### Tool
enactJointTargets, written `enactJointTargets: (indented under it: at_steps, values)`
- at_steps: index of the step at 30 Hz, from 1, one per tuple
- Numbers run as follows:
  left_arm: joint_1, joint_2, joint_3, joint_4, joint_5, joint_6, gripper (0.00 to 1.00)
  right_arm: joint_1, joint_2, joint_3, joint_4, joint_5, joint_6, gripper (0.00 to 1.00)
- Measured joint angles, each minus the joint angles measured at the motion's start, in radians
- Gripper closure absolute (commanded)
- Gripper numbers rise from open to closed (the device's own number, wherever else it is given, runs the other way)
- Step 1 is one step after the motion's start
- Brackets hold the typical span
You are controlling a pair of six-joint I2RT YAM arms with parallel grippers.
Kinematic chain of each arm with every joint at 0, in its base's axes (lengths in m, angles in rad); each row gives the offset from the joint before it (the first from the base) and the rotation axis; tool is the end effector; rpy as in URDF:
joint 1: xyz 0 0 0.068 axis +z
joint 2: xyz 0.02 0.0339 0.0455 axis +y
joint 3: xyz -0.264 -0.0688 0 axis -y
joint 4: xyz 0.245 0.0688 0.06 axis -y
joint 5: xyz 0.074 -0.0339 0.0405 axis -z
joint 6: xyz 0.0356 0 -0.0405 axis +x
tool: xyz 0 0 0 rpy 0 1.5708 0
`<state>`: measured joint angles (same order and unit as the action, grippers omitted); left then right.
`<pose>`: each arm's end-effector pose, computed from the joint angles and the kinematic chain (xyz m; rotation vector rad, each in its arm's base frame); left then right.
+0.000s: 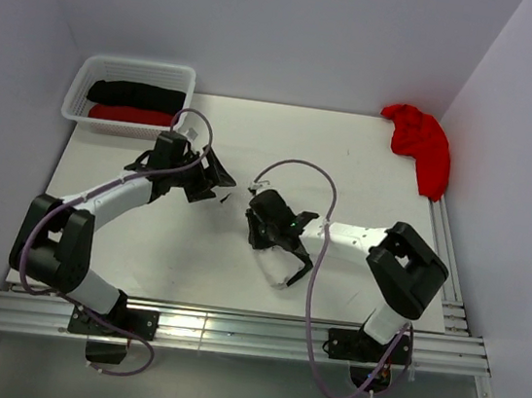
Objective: Roll the t-shirts
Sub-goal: Roll the tshirt
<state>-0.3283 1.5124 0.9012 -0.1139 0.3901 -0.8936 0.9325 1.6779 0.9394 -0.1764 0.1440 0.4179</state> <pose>0.2983 -0.1159 0.2147 -0.4767 2.4268 -1.0345 0.2045 0.2671 0.1689 -0.5803 2.4478 0.3932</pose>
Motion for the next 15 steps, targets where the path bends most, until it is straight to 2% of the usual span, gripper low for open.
enactJointTargets:
  at_steps: [7, 11, 15]
  values:
    - [-0.002, -0.044, -0.035, 0.017, 0.001, 0.014, 0.18, -0.210, -0.006, -0.122, 0.217, -0.459, 0.032, 1.00]
    - [-0.029, -0.077, -0.118, 0.074, 0.000, 0.008, 0.07, -0.307, 0.056, -0.171, 0.385, -0.702, 0.097, 1.00]
    - [-0.070, -0.086, -0.211, 0.174, 0.003, -0.014, 0.05, -0.378, 0.145, -0.212, 0.575, -0.909, 0.181, 1.00]
